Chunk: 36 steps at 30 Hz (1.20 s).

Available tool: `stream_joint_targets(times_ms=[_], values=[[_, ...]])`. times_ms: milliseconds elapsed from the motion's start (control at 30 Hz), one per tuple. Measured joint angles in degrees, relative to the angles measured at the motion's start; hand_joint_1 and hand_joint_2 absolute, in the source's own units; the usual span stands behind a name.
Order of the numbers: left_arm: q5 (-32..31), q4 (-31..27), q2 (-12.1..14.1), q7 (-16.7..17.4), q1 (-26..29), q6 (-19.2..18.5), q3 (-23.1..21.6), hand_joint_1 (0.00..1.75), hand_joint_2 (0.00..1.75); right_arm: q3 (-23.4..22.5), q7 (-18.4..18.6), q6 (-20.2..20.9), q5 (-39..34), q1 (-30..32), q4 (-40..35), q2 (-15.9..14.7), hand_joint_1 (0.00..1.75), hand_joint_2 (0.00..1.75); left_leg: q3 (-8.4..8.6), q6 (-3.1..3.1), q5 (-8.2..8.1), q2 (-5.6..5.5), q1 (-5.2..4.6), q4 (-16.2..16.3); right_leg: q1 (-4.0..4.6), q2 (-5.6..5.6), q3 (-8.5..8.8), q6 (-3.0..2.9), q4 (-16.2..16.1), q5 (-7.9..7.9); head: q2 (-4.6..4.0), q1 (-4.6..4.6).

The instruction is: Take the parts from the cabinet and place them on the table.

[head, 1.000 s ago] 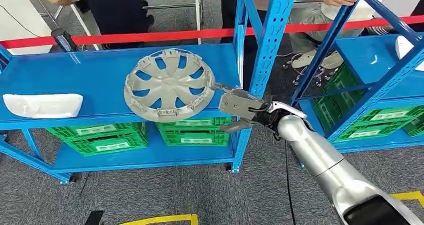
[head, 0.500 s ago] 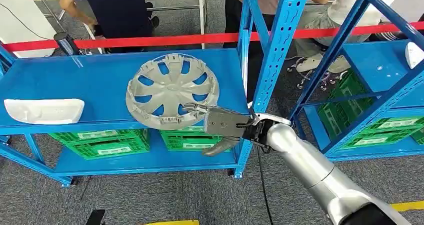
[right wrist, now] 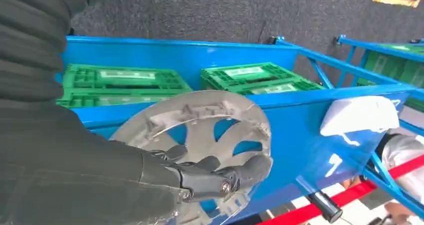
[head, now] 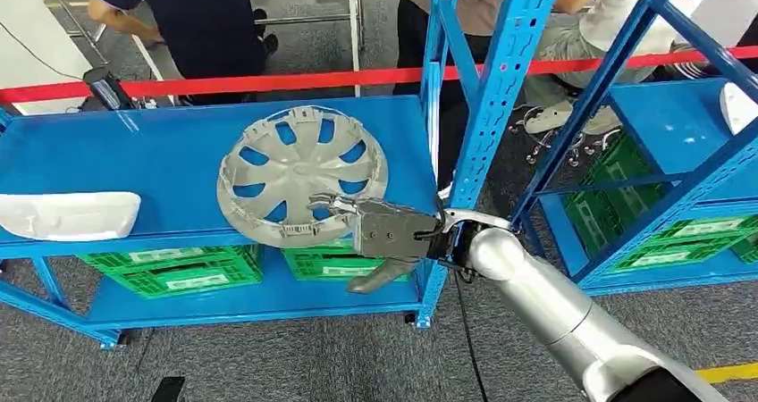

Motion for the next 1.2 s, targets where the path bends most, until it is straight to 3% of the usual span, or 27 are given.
stream_joint_targets(times_ms=[67,100,167,200,233,267,300,333,367,400,433,500,533,567,733,867,967,1200], values=[[0.00,-0.02,-0.04,-0.02,0.00,0.02,-0.24,0.00,0.00,-0.09,0.07,-0.09,-0.18,0.07,-0.83,-0.13,0.00,1.75,1.02,0.84,0.38,0.02,0.38,-1.09,-0.10,-0.24,-0.32,0.51,0.90,-0.60,0.00,0.04],[0.00,-0.02,-0.09,-0.04,-0.04,0.09,-0.48,0.00,0.00,-0.11,0.07,-0.11,-0.33,-0.08,-1.14,-0.28,0.00,1.75,1.28,1.36,0.21,0.07,0.36,-1.23,-0.11,-0.31,-1.96,0.26,4.09,-1.98,0.00,0.20],[0.00,-0.02,-0.11,-0.04,-0.07,0.15,-0.79,0.00,0.00,0.00,0.15,-0.15,-0.39,0.30,-1.31,-0.57,0.00,1.75,1.52,1.81,-0.09,0.06,0.24,-1.22,-0.14,-0.31,-7.39,-0.20,13.55,-5.04,0.00,0.13],[0.00,-0.02,-0.13,-0.04,-0.06,0.15,-0.94,0.00,0.00,0.11,0.22,-0.20,-0.39,0.68,-1.38,-0.76,0.00,1.75,1.56,1.94,-0.27,0.01,0.17,-1.19,-0.14,-0.31,-10.18,-0.15,17.89,-6.00,0.00,0.13],[0.00,-0.02,-0.13,-0.02,-0.05,0.17,-1.01,0.00,0.00,0.15,0.24,-0.22,-0.39,1.02,-1.38,-0.90,0.00,1.75,1.69,1.96,-0.44,-0.11,0.11,-1.18,-0.14,-0.32,-11.74,0.12,19.64,-5.89,0.00,0.15],[0.00,-0.02,-0.20,0.07,-0.03,0.18,-1.11,0.00,0.00,0.15,0.26,-0.28,-0.39,1.28,-1.40,-1.18,0.00,1.75,1.94,1.90,-0.65,-0.27,0.08,-1.17,-0.14,-0.31,-11.74,0.60,18.34,-4.71,0.00,0.15],[0.00,-0.02,-0.24,0.09,-0.02,0.17,-1.18,0.00,0.00,0.15,0.26,-0.31,-0.39,1.34,-1.49,-1.29,0.00,1.75,2.23,1.83,-0.89,-0.33,0.05,-1.15,-0.13,-0.32,-10.51,1.09,14.97,-2.86,0.00,0.15],[0.00,-0.02,-0.28,0.09,-0.04,0.18,-1.31,0.00,0.00,0.15,0.26,-0.33,-0.42,1.30,-1.68,-1.35,0.00,1.75,2.70,1.67,-1.22,-0.36,-0.03,-1.11,-0.10,-0.34,-7.85,1.57,8.77,0.00,0.00,0.15],[0.00,-0.02,-0.37,0.09,-0.05,0.18,-1.33,0.00,0.00,0.13,0.26,-0.39,-0.42,1.26,-1.86,-1.36,0.00,1.75,3.10,1.49,-1.54,-0.36,-0.09,-1.07,-0.02,-0.45,-5.39,1.60,3.48,2.06,0.00,0.15],[0.00,-0.02,-0.48,0.11,-0.06,0.17,-1.33,0.00,0.00,0.13,0.26,-0.46,-0.42,1.24,-1.97,-1.42,0.00,1.75,3.17,1.22,-1.96,-0.36,-0.47,-0.84,0.24,-0.58,-3.87,0.93,0.27,3.08,0.00,0.18],[-0.02,-0.02,-0.46,0.20,-0.08,0.24,-1.36,0.00,0.00,0.13,0.26,-0.55,-0.44,1.26,-2.08,-1.38,0.00,1.75,3.28,0.93,-2.35,-0.36,-0.62,-0.70,0.20,-0.53,-3.46,0.27,0.33,3.40,0.00,-0.02],[-0.04,-0.02,-0.50,0.50,-0.07,0.39,-1.42,0.00,0.00,0.13,0.33,-0.66,-0.42,1.27,-2.14,-1.53,0.00,1.75,3.40,0.54,-2.48,-0.29,-0.42,-0.82,0.49,-0.47,-3.43,-0.29,0.28,3.29,0.00,0.09],[-0.07,-0.04,-0.50,0.57,-0.06,0.50,-1.53,0.00,0.00,0.02,0.33,-0.70,-0.42,1.31,-2.34,-1.57,0.00,1.75,3.53,0.49,-2.48,-0.26,-0.38,-0.91,0.43,-0.40,-3.23,-0.30,-0.03,3.52,0.00,0.09],[-0.11,-0.04,-0.50,0.59,-0.05,0.52,-1.60,0.00,0.00,0.02,0.31,-0.72,-0.46,1.22,-2.41,-1.57,0.00,1.75,3.54,1.17,-2.26,-0.26,-0.39,-0.90,0.37,-0.37,-3.26,-0.08,-0.14,3.77,0.00,0.04],[-0.11,-0.15,-0.37,0.61,-0.07,0.68,-1.95,0.00,0.00,0.11,1.01,-1.09,0.00,1.35,-2.43,-1.55,0.00,1.75,3.76,1.27,-2.49,-0.11,-0.28,-1.31,0.58,-0.15,-3.28,-0.40,-0.14,3.55,0.00,0.02],[0.09,-0.17,-0.37,0.61,-0.07,0.68,-2.29,0.00,0.00,0.11,1.79,-1.64,0.28,1.36,-2.43,-1.55,0.00,1.75,3.79,1.06,-2.55,-0.10,-0.20,-1.41,0.74,-0.15,-3.27,-0.61,-0.12,3.45,0.00,0.04],[0.42,-0.17,-0.39,0.63,-0.05,0.66,-2.32,0.00,0.00,0.11,1.99,-1.99,0.68,1.36,-2.43,-1.55,0.00,1.75,3.78,0.39,-2.46,-0.09,-0.12,-1.44,0.79,-0.16,-3.27,-0.67,-0.10,3.48,0.00,0.04],[0.61,-0.17,-0.44,0.61,0.00,0.66,-2.32,0.00,0.00,0.29,2.38,-2.67,3.32,1.32,-2.43,-1.55,0.00,1.75,3.79,0.26,-2.36,-0.10,-0.24,-1.43,0.69,-0.18,-3.22,-0.79,-0.09,3.58,0.00,0.07]])
